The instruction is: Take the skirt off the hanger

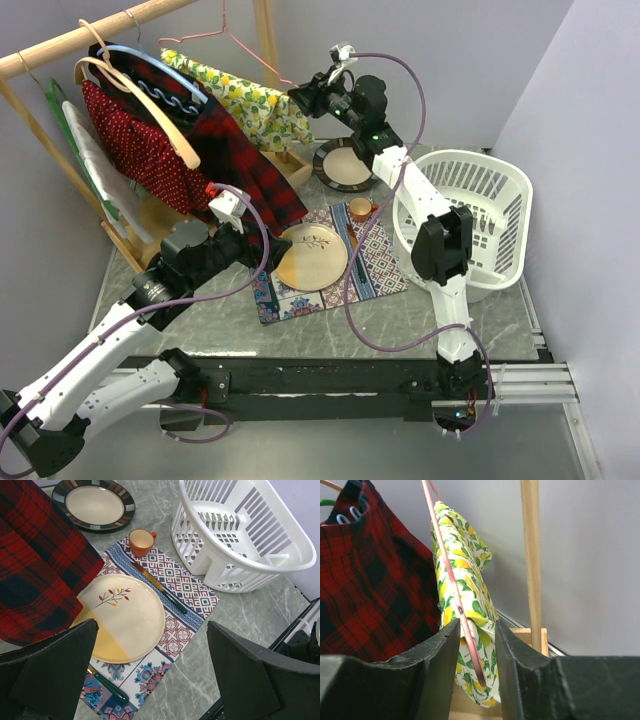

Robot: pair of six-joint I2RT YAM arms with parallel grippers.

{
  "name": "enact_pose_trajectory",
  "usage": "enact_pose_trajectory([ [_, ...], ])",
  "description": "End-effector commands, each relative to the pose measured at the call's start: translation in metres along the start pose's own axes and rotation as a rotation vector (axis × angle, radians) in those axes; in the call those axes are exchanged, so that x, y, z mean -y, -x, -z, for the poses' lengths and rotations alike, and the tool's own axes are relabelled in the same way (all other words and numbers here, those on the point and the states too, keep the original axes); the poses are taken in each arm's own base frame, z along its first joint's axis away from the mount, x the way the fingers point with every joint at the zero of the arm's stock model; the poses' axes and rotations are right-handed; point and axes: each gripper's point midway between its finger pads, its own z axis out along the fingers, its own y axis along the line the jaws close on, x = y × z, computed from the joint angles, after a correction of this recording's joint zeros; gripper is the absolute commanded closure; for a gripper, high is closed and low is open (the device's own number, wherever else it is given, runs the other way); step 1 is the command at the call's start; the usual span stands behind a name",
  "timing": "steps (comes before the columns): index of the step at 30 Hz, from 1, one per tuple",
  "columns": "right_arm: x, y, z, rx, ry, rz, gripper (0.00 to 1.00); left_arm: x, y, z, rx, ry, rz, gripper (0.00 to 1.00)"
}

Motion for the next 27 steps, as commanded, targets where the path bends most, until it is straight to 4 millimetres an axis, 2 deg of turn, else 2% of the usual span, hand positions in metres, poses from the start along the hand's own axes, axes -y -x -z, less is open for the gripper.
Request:
enact_pose_trajectory([
  [1,-0.022,0.025,-0.009,0.077,0.054,0.034,0.6,0.003,0.011,0.0,0.042,-0.016,-0.013,0.03],
  [7,-0.024,0.019,-0.011,0.067,0.051,0.035,0.6,0.001,0.01,0.0,0.039,-0.01,-0.014,0.03],
  [14,-0.028,0.03,-0.008,0.084,0.045,0.05,0.72,0.0,0.009,-0.002,0.034,-0.004,-0.013,0.03],
  [18,-0.033,0.032,-0.009,0.08,0.039,0.081,0.71,0.0,0.01,-0.001,0.038,-0.001,-0.011,0.03],
  [22,-0.04,0.022,-0.013,0.052,0.029,0.104,0.71,-0.002,0.012,0.001,0.048,0.008,-0.011,0.03],
  [24,-0.039,0.022,-0.013,0.052,0.023,0.11,0.75,-0.002,0.011,0.001,0.048,0.008,-0.011,0.03],
  [27,-0.043,0.027,-0.012,0.06,0.009,0.133,0.86,-0.002,0.011,0.001,0.049,0.008,-0.011,0.03],
])
